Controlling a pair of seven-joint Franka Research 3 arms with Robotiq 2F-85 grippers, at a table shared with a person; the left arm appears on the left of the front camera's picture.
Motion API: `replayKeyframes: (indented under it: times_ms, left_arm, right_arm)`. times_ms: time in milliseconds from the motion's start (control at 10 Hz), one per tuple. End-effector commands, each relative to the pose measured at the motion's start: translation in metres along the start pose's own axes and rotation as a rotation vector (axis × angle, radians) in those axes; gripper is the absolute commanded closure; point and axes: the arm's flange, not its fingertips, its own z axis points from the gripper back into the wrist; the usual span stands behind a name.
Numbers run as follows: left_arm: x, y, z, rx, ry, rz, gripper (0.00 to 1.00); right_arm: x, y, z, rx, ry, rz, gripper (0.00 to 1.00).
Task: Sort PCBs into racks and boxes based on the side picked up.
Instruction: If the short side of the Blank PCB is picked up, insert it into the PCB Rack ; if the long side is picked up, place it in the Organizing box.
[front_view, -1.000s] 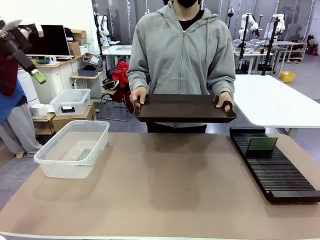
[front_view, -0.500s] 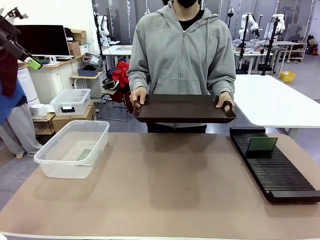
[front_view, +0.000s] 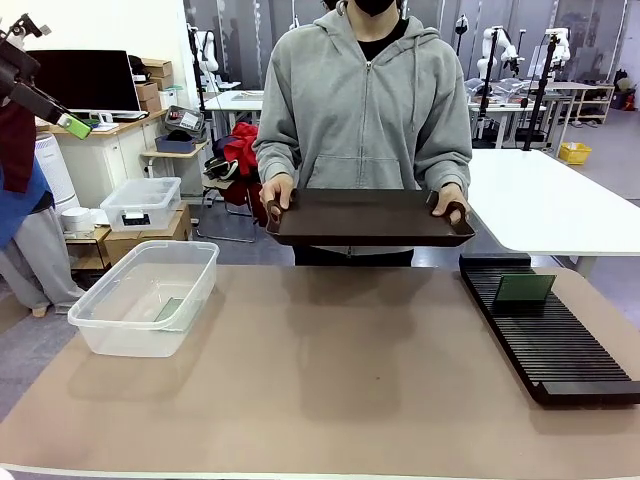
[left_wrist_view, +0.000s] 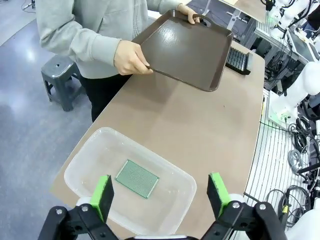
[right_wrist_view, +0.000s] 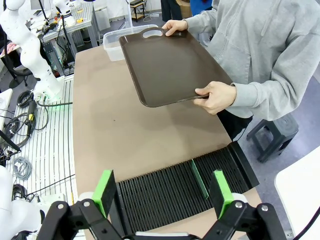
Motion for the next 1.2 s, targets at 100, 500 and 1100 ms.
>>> replayKeyframes:
  times_ms: [100, 500, 1100]
  left_arm:
    - [0.0023, 0.0029, 0.0017, 0.004, 0.002, 0.011, 0.00]
    - [0.0023, 0.0029, 0.0017, 0.004, 0.002, 0.011, 0.00]
    - [0.0023, 0.0029, 0.0017, 0.004, 0.002, 0.011, 0.00]
  right_arm:
    - [0.0004, 0.0028, -0.0007, 0.008, -0.003, 0.001, 0.00]
    - [0.0004, 0.0028, -0.0007, 0.008, -0.003, 0.001, 0.00]
    - [0.0004, 0.0028, -0.0007, 0.008, -0.003, 0.001, 0.00]
